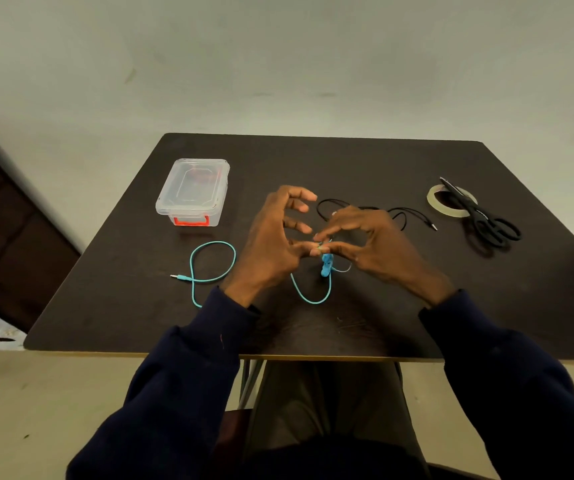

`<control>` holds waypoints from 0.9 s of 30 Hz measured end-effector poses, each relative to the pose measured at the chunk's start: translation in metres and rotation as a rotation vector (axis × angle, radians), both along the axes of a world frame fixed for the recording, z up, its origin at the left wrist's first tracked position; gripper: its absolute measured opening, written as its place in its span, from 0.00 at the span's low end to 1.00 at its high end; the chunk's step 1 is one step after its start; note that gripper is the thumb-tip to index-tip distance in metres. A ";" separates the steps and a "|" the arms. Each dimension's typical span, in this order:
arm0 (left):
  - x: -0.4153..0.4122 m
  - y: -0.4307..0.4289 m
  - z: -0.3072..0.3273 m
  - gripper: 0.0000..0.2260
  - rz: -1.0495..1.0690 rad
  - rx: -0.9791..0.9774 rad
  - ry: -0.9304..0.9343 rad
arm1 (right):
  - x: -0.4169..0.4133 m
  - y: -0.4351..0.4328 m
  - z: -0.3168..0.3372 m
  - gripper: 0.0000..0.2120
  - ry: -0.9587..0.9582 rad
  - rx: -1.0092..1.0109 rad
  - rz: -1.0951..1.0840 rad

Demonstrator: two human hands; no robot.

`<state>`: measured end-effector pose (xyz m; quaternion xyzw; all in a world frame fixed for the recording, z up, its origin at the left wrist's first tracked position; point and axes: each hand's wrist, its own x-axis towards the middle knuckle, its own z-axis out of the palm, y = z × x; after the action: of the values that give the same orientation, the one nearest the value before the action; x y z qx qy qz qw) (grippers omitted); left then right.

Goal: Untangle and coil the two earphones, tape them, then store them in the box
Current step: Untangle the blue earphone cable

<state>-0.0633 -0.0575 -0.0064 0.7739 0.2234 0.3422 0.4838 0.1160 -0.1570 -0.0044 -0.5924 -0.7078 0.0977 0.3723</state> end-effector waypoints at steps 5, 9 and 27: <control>-0.005 0.000 0.007 0.29 0.110 0.166 -0.005 | 0.004 0.005 0.008 0.04 0.067 -0.131 -0.035; -0.006 0.001 0.009 0.23 0.188 0.265 -0.072 | 0.011 0.007 0.026 0.04 0.220 -0.199 -0.037; -0.030 0.044 0.000 0.17 0.351 0.588 0.100 | 0.017 0.006 0.017 0.16 0.923 -0.378 -0.080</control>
<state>-0.0931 -0.0134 -0.0066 0.8459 0.2683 0.4314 0.1621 0.1328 -0.1506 0.0128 -0.5712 -0.4157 0.4619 0.5363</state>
